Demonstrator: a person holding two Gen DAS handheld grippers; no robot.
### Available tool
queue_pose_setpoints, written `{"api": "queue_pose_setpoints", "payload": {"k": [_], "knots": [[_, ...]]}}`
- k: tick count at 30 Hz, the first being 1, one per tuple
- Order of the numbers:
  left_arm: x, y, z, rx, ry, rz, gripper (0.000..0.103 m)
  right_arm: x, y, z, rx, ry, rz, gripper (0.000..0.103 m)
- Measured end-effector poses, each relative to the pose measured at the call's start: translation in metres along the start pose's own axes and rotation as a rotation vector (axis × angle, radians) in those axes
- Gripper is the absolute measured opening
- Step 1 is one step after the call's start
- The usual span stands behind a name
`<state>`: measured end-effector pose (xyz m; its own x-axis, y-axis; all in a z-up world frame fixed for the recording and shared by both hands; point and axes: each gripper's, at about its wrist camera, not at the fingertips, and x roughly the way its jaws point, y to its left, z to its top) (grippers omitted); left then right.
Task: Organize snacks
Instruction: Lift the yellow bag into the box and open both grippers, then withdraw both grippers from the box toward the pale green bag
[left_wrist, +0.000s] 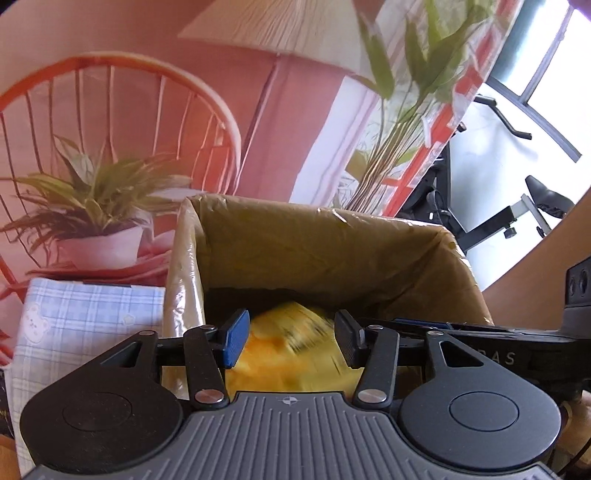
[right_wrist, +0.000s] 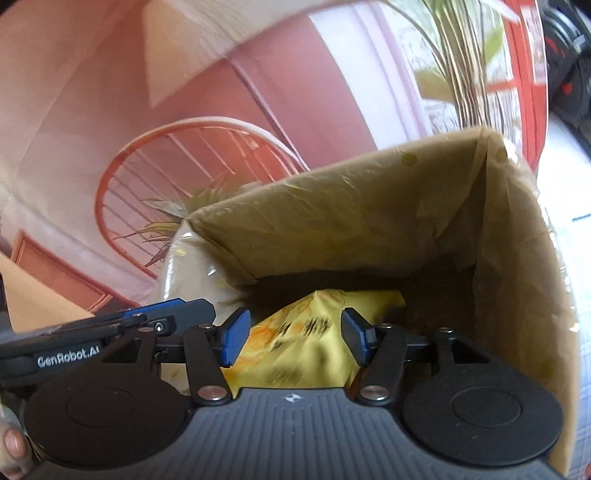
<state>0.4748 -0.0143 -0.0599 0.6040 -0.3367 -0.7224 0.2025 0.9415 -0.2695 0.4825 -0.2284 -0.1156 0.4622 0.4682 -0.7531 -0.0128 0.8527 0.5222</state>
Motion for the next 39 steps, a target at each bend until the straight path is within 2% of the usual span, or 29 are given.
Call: {"api": "queue_pose_setpoints", "payload": {"k": [5, 11, 21, 31, 36, 39], "knots": [[-0.033, -0.011, -0.010, 0.032, -0.052, -0.006, 0.054, -0.032, 0.020, -0.019, -0.123, -0.070, -0.032, 0.059], [-0.081, -0.024, -0.029, 0.040, -0.107, -0.020, 0.056, -0.075, 0.032, -0.049, -0.184, -0.147, -0.034, 0.059], [-0.134, -0.039, -0.082, 0.068, -0.117, -0.007, 0.058, -0.124, 0.039, -0.117, -0.258, -0.222, -0.025, 0.059], [-0.128, -0.025, -0.148, 0.106, -0.050, 0.028, 0.058, -0.119, 0.036, -0.196, -0.294, -0.203, -0.030, 0.059], [-0.126, -0.003, -0.162, 0.072, -0.036, 0.046, 0.058, -0.101, 0.030, -0.224, -0.281, -0.168, -0.038, 0.059], [-0.132, 0.013, -0.166, 0.087, -0.028, 0.075, 0.058, -0.089, 0.031, -0.233, -0.266, -0.145, -0.035, 0.059]]}}
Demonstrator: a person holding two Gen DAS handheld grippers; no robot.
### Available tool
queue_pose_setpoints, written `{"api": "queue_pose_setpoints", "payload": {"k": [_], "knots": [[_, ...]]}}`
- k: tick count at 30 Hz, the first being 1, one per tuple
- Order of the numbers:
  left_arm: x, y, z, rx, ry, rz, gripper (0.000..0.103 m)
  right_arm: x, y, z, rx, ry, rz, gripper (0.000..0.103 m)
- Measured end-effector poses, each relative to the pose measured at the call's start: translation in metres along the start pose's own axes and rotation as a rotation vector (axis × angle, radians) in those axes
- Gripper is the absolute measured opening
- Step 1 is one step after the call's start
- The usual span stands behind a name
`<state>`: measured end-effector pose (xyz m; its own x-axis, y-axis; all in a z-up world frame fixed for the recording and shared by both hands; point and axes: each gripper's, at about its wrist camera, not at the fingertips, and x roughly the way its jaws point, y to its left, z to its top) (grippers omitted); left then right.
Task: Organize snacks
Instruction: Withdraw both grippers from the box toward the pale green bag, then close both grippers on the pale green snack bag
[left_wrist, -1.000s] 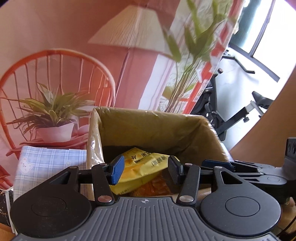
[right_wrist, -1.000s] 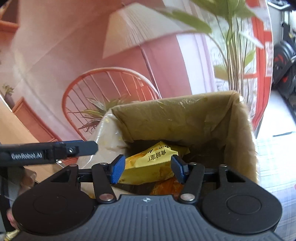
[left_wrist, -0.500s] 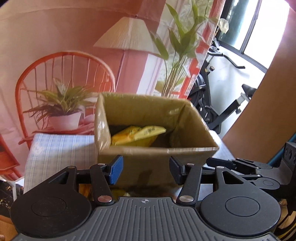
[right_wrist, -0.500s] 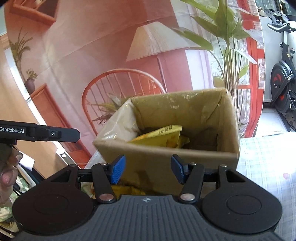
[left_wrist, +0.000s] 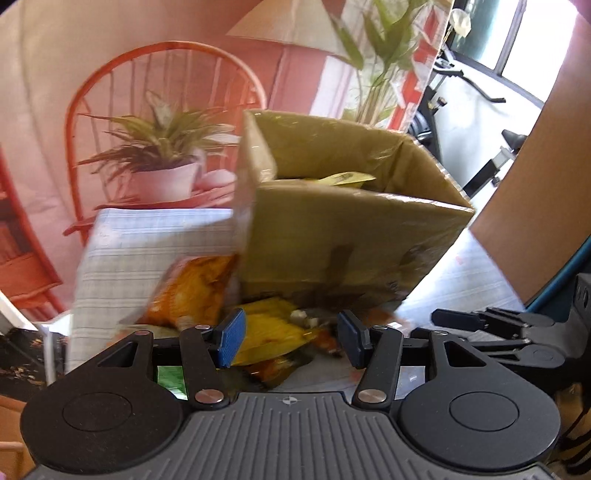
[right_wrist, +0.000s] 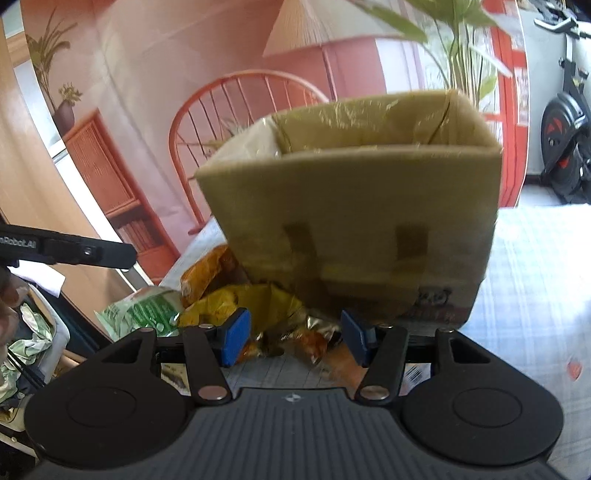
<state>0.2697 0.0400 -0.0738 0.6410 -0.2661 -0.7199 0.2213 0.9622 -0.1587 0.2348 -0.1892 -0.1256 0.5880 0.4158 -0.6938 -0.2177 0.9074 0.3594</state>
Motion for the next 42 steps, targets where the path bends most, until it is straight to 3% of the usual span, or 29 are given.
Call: {"api": "queue_pose_setpoints", "payload": {"k": [6, 10, 19, 26, 30, 42], "knots": [[-0.012, 0.048, -0.001, -0.029, 0.002, 0.074, 0.058, 0.019, 0.015, 0.000, 0.006, 0.019, 0.046, 0.059], [-0.013, 0.077, -0.006, -0.059, 0.007, 0.078, 0.064, 0.036, 0.033, 0.004, -0.001, 0.032, 0.076, 0.059], [0.023, 0.149, -0.032, -0.086, 0.092, 0.091, 0.065, 0.088, 0.087, -0.001, -0.018, 0.108, 0.146, 0.059], [0.051, 0.190, -0.036, -0.128, 0.145, 0.028, 0.065, 0.125, 0.116, 0.000, 0.042, 0.173, 0.211, 0.059], [0.062, 0.196, -0.045, -0.123, 0.161, -0.006, 0.066, 0.141, 0.127, -0.001, 0.043, 0.204, 0.222, 0.059], [0.065, 0.210, -0.057, -0.237, 0.153, -0.142, 0.068, 0.170, 0.143, -0.018, 0.029, 0.292, 0.235, 0.061]]}}
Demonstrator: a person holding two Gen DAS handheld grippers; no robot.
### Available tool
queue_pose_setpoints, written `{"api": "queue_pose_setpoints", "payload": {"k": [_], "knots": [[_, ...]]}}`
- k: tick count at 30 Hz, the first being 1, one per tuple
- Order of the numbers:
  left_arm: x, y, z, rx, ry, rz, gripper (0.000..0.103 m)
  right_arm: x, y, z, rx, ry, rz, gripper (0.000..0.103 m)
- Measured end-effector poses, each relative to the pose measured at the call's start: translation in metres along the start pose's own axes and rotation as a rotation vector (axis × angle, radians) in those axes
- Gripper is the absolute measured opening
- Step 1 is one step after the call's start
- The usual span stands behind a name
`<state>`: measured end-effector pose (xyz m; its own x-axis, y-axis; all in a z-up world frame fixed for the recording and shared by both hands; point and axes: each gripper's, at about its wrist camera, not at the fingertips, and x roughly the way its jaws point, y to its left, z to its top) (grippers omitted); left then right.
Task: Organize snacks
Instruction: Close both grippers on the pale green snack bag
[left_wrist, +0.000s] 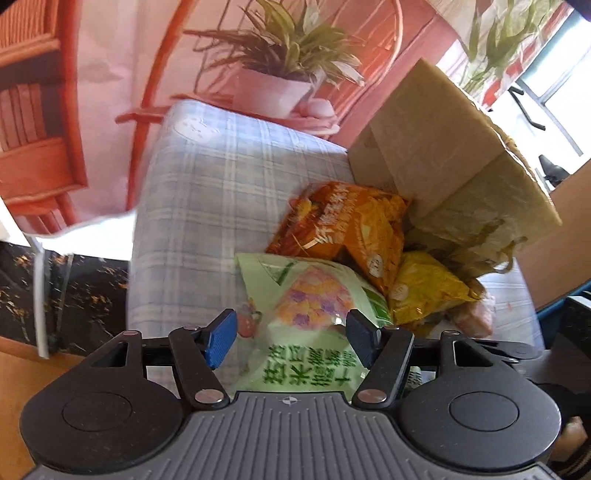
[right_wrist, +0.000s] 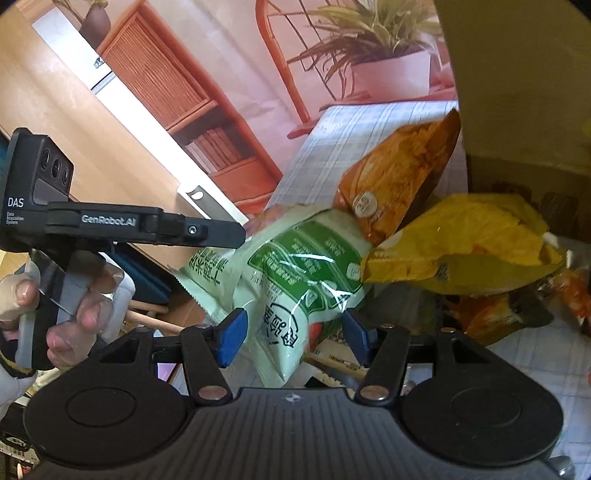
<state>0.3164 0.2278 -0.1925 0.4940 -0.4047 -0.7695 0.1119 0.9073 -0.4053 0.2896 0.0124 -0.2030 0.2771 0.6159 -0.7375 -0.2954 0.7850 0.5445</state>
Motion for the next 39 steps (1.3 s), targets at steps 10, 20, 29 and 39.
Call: {"api": "queue_pose_setpoints", "payload": {"k": [10, 20, 29, 39], "knots": [[-0.002, -0.010, -0.003, 0.005, 0.006, -0.013, 0.059, -0.003, 0.004, -0.001, -0.037, -0.026, 0.006, 0.033], [-0.017, -0.023, -0.005, 0.040, -0.002, 0.027, 0.050, -0.015, 0.009, -0.005, -0.060, -0.044, 0.017, 0.028], [-0.059, -0.048, -0.006, 0.061, -0.068, 0.052, 0.050, -0.046, 0.024, -0.004, -0.110, -0.098, 0.073, 0.027], [-0.099, -0.097, 0.001, 0.126, -0.168, 0.053, 0.050, -0.098, 0.029, 0.007, -0.130, -0.228, 0.129, 0.027]]}}
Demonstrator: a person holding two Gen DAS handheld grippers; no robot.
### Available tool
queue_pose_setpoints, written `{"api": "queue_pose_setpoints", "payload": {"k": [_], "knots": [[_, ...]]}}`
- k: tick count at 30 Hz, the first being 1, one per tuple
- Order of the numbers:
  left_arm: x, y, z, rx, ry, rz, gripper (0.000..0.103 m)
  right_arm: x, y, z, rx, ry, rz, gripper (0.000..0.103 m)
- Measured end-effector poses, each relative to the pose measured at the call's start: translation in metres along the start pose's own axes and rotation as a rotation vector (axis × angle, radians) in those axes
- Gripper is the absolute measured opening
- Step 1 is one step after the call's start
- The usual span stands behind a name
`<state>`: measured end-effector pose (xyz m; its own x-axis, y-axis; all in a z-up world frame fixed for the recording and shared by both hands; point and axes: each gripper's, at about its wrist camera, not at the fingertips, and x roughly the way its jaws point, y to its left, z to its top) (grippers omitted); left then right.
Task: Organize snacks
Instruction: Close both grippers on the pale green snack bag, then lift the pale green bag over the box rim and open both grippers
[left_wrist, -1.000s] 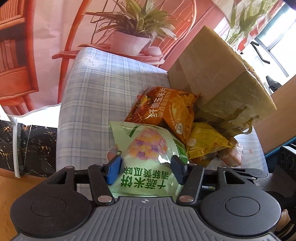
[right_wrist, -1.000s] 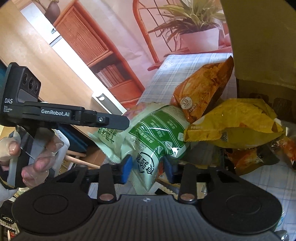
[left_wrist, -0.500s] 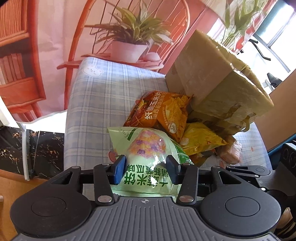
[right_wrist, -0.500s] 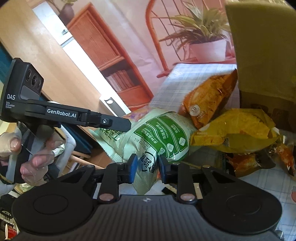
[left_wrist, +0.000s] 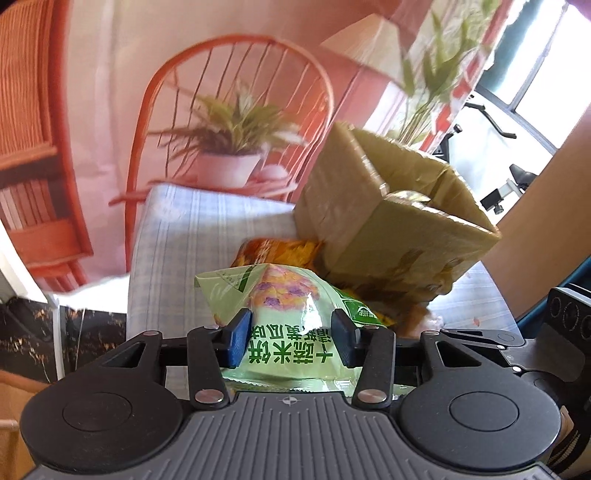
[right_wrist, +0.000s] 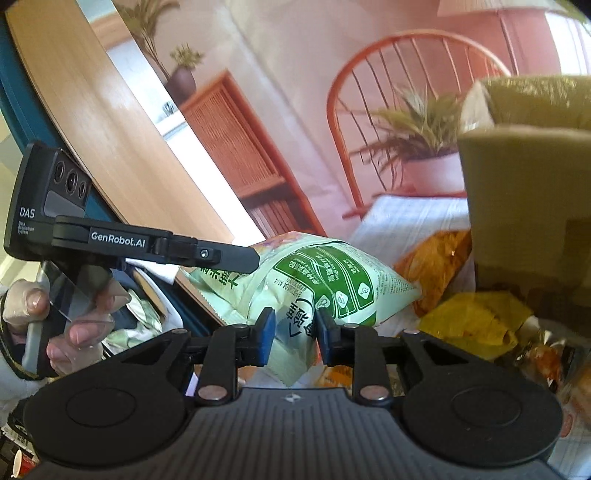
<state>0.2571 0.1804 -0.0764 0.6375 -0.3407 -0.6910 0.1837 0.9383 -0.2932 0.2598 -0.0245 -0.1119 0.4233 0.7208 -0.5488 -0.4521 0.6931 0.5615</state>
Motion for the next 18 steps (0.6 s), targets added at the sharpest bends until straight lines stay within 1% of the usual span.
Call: {"api": "queue_pose_setpoints", "payload": {"k": [6, 10, 14, 18], "knots": [[-0.020, -0.026, 0.011, 0.030, -0.056, -0.010, 0.050, -0.031, 0.006, 0.012, -0.012, -0.074, 0.018, 0.027], [-0.033, -0.046, 0.023, 0.059, -0.116, -0.032, 0.050, -0.060, 0.008, 0.024, -0.029, -0.145, 0.027, 0.027], [-0.039, -0.076, 0.043, 0.106, -0.174, -0.063, 0.050, -0.089, 0.007, 0.039, -0.059, -0.220, 0.010, 0.027], [-0.033, -0.108, 0.064, 0.168, -0.210, -0.098, 0.050, -0.121, -0.001, 0.056, -0.084, -0.292, -0.024, 0.027]]}}
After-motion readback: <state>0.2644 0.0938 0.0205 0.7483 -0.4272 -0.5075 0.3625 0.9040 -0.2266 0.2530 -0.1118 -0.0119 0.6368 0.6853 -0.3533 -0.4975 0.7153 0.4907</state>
